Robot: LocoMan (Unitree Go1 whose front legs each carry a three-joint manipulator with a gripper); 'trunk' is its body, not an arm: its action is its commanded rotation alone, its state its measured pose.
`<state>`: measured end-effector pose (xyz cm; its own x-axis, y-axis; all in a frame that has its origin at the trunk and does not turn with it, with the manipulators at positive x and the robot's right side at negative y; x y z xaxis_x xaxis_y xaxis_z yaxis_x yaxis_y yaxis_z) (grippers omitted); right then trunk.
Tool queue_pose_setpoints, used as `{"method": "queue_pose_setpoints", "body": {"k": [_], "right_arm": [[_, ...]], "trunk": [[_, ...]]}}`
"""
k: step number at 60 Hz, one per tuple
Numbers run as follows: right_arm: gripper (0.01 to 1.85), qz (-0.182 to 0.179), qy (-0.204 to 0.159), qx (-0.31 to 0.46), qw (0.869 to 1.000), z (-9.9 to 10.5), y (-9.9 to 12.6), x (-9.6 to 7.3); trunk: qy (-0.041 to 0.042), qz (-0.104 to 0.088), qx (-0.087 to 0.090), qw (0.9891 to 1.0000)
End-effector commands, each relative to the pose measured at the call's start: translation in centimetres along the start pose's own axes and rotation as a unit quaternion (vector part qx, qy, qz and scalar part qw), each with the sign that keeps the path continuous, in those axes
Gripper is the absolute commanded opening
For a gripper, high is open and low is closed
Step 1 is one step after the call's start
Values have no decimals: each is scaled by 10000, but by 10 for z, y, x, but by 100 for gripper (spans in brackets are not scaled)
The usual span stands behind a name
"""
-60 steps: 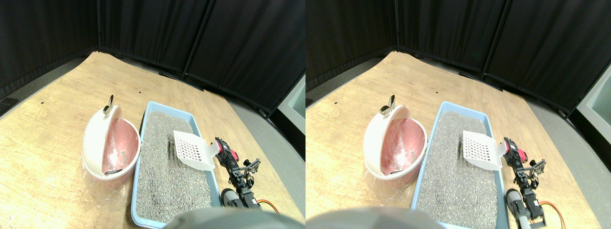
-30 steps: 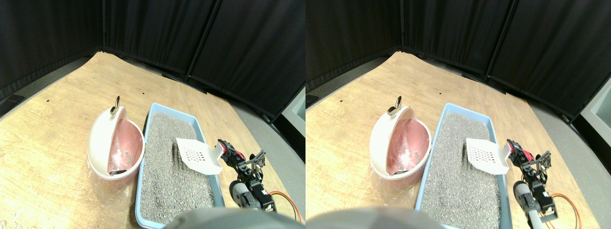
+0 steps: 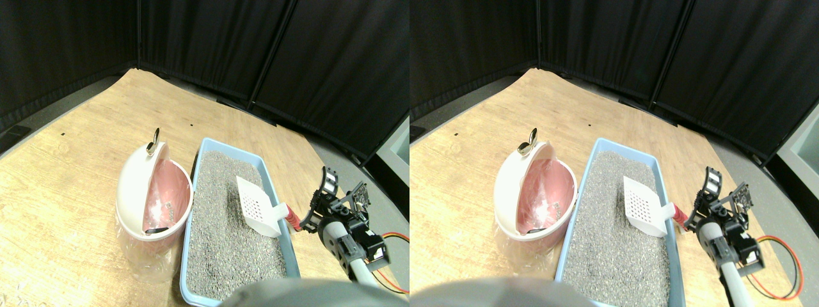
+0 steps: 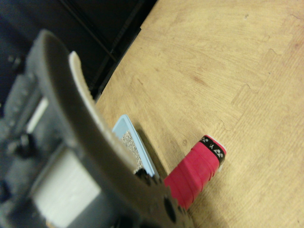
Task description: Scoop (unimanual)
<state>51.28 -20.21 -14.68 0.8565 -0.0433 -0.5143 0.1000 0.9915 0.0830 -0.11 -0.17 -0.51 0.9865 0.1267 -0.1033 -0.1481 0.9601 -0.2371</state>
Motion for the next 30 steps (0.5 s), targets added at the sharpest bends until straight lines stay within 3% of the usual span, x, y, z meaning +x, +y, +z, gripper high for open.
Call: {"method": "queue_pose_setpoints", "body": {"k": [1, 10, 18, 30], "right_arm": [[151, -4, -28, -18, 10000, 6, 4, -1], [145, -105, 31, 36, 9999, 6, -1, 0], [138, -68, -151, 122, 9998, 7, -9, -4], [91, 215, -784, 140, 9966, 3, -22, -14]], "trunk": [[17, 39, -38, 10000], [13, 35, -19, 10000], [36, 7, 33, 10000], [72, -94, 143, 9998]]}}
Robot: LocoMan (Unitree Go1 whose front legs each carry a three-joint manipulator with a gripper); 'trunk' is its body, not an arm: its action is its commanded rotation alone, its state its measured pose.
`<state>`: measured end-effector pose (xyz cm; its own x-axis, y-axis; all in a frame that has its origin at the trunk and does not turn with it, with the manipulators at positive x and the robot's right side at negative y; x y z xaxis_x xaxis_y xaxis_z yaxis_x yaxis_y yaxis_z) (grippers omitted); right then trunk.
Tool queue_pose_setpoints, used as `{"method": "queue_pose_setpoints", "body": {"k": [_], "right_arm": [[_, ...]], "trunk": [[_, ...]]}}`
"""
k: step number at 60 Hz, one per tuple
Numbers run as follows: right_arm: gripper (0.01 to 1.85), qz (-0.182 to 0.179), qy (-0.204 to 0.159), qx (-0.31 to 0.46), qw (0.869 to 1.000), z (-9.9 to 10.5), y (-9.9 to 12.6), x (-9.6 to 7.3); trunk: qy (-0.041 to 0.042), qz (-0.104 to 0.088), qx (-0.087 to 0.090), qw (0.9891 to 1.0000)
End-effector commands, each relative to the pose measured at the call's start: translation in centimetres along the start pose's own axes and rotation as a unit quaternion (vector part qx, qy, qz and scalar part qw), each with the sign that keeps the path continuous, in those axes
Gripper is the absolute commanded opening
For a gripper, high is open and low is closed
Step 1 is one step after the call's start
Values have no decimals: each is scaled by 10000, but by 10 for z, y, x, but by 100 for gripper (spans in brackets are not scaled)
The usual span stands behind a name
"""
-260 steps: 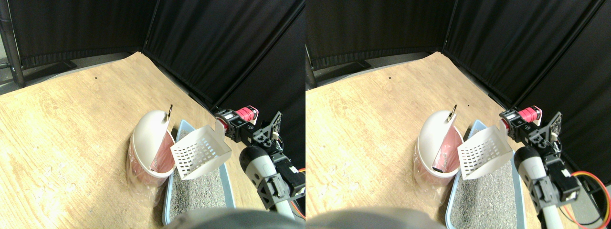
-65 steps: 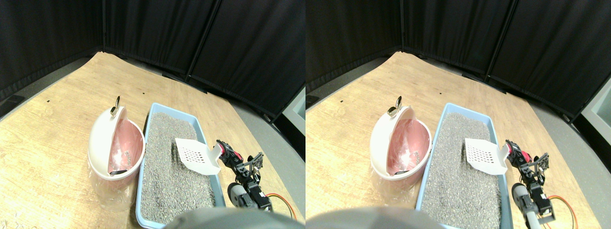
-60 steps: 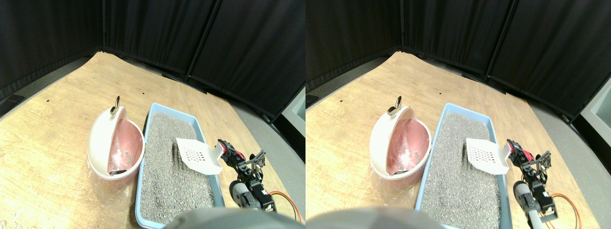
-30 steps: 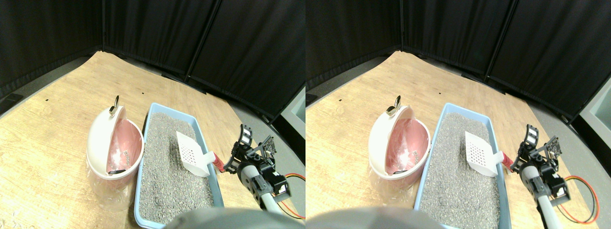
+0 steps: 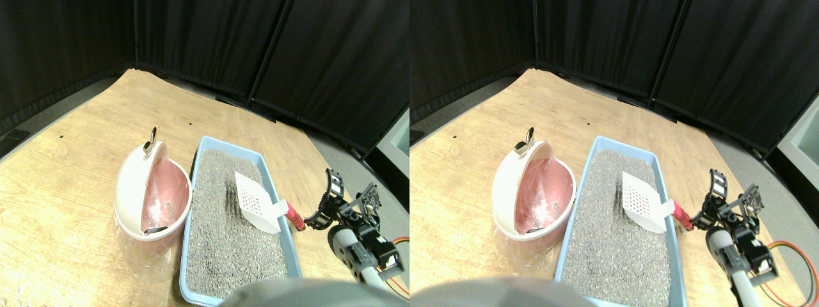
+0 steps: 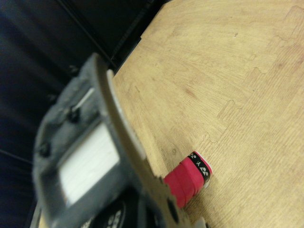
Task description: Scoop (unimanual)
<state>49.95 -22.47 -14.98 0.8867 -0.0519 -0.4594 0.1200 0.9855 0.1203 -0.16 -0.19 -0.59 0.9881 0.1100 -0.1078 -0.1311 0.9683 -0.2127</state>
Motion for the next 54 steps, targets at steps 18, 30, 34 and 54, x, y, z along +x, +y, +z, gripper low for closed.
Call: {"method": "queue_pose_setpoints", "body": {"k": [18, 30, 34, 54], "right_arm": [[6, 880, -1504, 92, 9847, 7, -7, -26], [6, 919, -1726, 172, 9805, 1, -15, -40], [6, 874, -1771, 139, 9802, -3, -18, -44], [6, 893, -1962, 311, 9760, -39, -26, -55]], "trunk": [[77, -205, 183, 9996], [87, -337, 296, 9990], [105, -385, 350, 9986], [141, -534, 475, 9973]]}}
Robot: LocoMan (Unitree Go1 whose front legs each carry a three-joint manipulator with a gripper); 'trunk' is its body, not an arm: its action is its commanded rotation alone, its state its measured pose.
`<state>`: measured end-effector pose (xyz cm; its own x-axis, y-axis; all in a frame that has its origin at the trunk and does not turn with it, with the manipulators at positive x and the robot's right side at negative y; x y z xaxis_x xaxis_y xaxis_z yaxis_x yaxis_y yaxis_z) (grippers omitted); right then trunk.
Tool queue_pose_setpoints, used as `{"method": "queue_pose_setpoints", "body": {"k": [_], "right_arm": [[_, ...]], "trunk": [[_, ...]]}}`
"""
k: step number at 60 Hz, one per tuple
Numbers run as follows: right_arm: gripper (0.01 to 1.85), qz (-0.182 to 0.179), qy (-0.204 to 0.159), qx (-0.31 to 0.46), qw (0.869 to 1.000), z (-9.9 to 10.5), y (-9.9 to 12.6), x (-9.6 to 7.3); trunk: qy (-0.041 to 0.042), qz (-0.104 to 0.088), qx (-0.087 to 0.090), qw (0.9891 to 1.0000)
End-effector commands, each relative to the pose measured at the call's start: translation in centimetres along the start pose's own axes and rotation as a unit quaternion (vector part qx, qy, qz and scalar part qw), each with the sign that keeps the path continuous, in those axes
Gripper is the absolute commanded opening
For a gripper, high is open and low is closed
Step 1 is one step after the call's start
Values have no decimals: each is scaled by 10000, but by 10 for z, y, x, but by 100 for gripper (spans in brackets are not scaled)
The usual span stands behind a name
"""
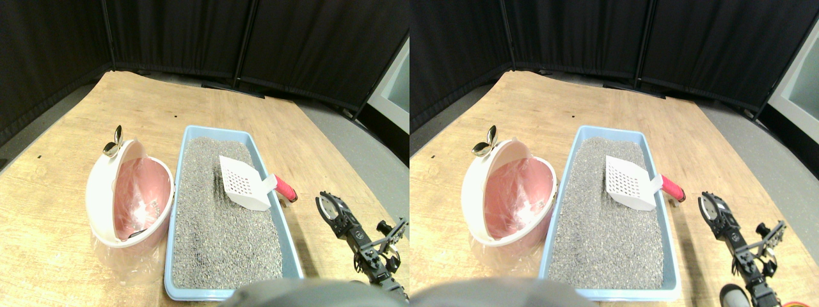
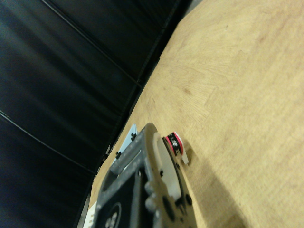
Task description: Scoop (unimanual)
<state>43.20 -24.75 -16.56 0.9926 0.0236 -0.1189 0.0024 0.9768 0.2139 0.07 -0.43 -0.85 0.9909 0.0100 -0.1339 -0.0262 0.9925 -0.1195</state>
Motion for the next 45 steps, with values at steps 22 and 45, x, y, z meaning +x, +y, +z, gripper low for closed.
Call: {"method": "queue_pose_setpoints", "body": {"k": [22, 45], "right_arm": [[6, -56, -217, 17, 9997, -14, 8, -5], [6, -48, -222, 73, 9997, -13, 13, 1]], "trunk": [[-54, -80, -8, 10000], [-49, -81, -21, 10000]]}}
